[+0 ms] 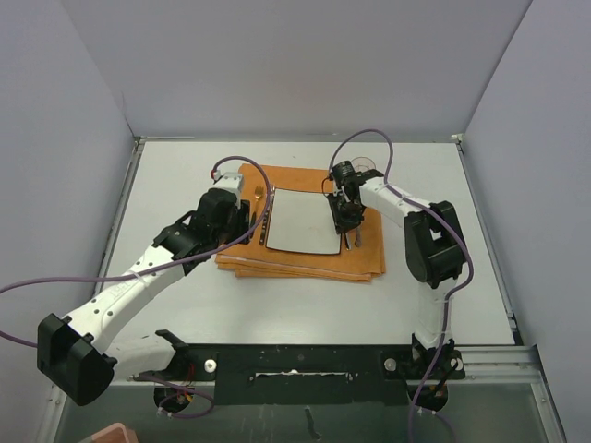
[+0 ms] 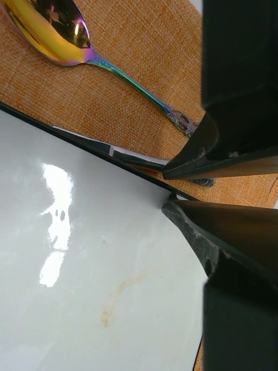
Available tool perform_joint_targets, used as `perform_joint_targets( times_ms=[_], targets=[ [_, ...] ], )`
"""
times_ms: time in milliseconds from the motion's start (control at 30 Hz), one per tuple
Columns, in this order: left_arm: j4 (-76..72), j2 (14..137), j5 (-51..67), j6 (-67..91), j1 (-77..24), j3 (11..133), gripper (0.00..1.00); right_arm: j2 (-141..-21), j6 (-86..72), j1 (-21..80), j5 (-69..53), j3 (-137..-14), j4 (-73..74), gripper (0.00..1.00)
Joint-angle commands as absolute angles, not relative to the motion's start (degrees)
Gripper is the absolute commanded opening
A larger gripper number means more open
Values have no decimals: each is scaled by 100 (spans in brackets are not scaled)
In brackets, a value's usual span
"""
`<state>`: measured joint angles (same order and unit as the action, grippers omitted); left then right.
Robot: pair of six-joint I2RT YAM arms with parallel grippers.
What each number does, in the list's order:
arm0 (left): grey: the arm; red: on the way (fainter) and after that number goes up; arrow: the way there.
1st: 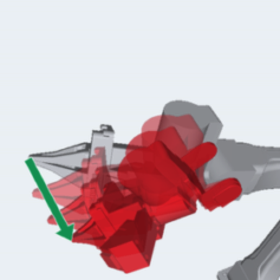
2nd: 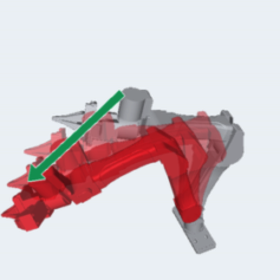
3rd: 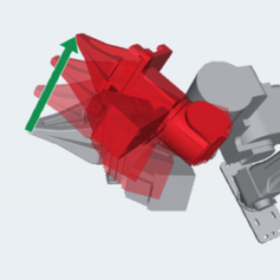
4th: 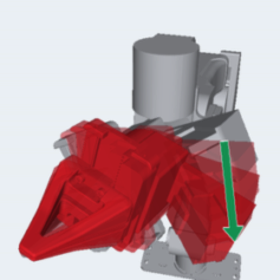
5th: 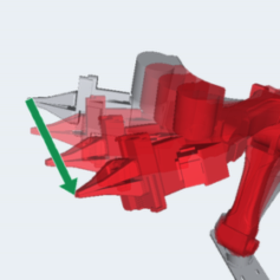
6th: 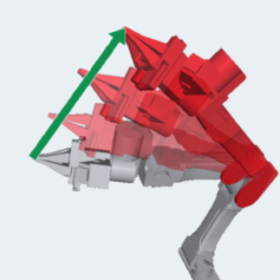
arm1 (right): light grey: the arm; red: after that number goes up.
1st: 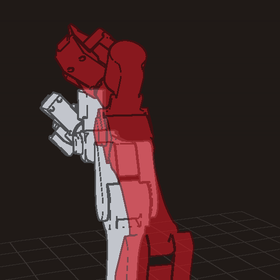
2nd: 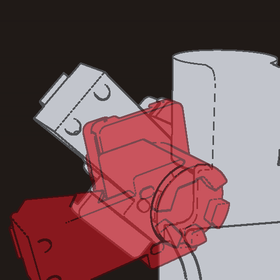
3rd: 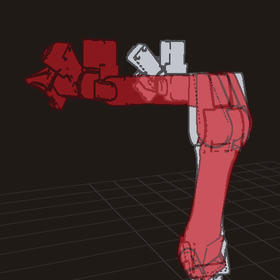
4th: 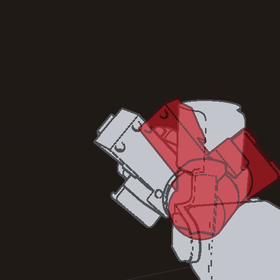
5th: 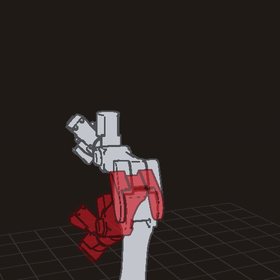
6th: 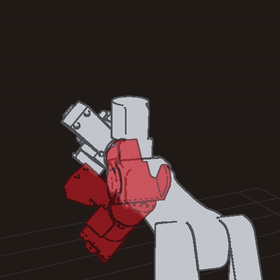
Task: Set the dinner table for one person
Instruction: Adjust the knife on the napkin.
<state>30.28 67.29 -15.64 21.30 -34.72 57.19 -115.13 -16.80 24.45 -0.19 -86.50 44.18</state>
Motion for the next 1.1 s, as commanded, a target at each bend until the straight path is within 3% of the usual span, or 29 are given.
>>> perform_joint_targets(
  times_ms=[0, 400, 700, 1067],
  targets=[
    [2985, 6417, -1656, 2004, -3440, 5853, 45, -11598, -1542, 2455, 254, -8802, 4153, 22],
    [2953, 6498, -1626, 2098, -3443, 5889, 45, -11212, -1333, 2391, 418, -8833, 4210, 22],
    [2996, 6507, -1623, 2147, -3445, 5926, 45, -10551, -1308, 2223, 399, -8178, 3721, 22],
    [3001, 6538, -1611, 2180, -3454, 5972, 45, -10594, -1251, 2166, 258, -8013, 3742, 22]
  ],
)
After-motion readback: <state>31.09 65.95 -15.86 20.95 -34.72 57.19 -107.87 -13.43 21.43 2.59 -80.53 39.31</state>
